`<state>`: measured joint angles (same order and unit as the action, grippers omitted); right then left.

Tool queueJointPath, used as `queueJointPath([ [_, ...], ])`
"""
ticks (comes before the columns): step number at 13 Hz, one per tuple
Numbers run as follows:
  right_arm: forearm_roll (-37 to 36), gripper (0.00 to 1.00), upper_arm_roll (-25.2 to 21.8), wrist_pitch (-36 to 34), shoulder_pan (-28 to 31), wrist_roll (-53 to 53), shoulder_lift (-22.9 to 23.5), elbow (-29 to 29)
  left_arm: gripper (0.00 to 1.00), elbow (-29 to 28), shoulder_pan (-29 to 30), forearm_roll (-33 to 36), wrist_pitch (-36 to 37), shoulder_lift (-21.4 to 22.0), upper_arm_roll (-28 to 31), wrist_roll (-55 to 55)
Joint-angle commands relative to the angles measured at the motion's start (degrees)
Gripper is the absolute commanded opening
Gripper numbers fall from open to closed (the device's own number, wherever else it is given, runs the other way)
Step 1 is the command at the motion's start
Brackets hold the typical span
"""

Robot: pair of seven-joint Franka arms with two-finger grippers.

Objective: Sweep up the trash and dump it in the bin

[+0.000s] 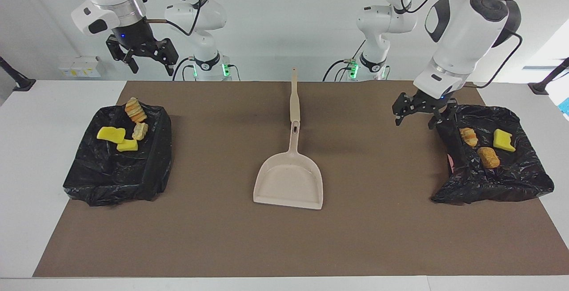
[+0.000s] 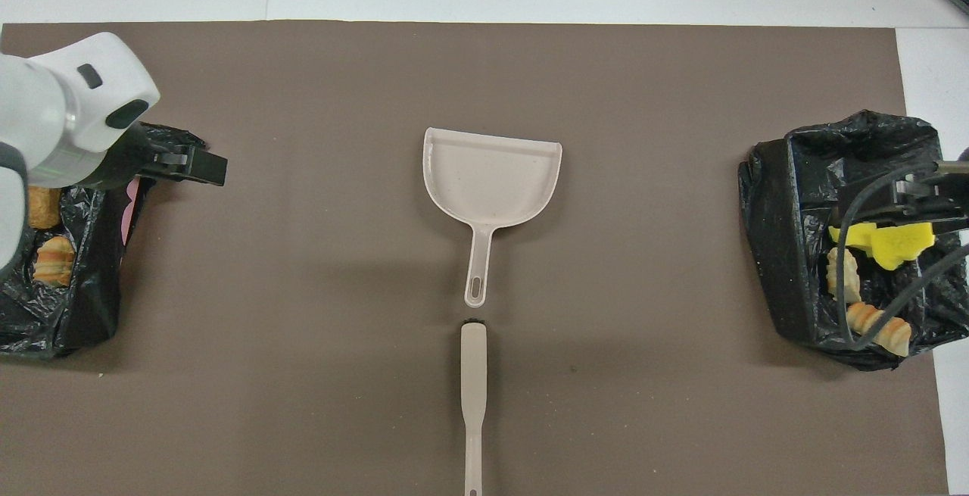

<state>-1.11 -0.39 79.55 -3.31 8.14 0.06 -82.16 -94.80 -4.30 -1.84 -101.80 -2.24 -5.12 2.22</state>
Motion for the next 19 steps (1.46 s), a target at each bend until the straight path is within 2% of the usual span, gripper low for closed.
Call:
queueJointPath([
  [1,1.03,1.0,-0.05,0.08,0.58,-1.64,-0.06,-0.11,1.0,-0.65,3.16,-0.45,3.96,3.55,-0.24,3.14],
  [4,1.03,1.0,-0.05,0.08,0.58,-1.64,-0.06,-0.11,1.0,3.81,4.82,-0.1,9.5,3.04,-0.24,3.14],
  [7,1.03,1.0,-0.05,0.08,0.58,-1.64,-0.06,-0.11,1.0,4.71,5.1,1.73,12.22,3.38,-0.24,3.75],
  [10,1.03,1.0,-0.05,0.08,0.49,-1.64,-0.06,-0.11,1.0,0.5,5.36,2.01,11.9,6.37,-0.15,4.81],
  [14,1.03,1.0,-0.05,0.08,0.58,-1.64,-0.06,-0.11,1.0,3.82,5.27,2.1,14.25,5.94,-0.24,5.25],
  [19,1.03,1.0,-0.05,0.08,0.49,-1.64,-0.06,-0.11,1.0,3.83,5.27,1.92,15.58,6.29,-0.15,6.57],
])
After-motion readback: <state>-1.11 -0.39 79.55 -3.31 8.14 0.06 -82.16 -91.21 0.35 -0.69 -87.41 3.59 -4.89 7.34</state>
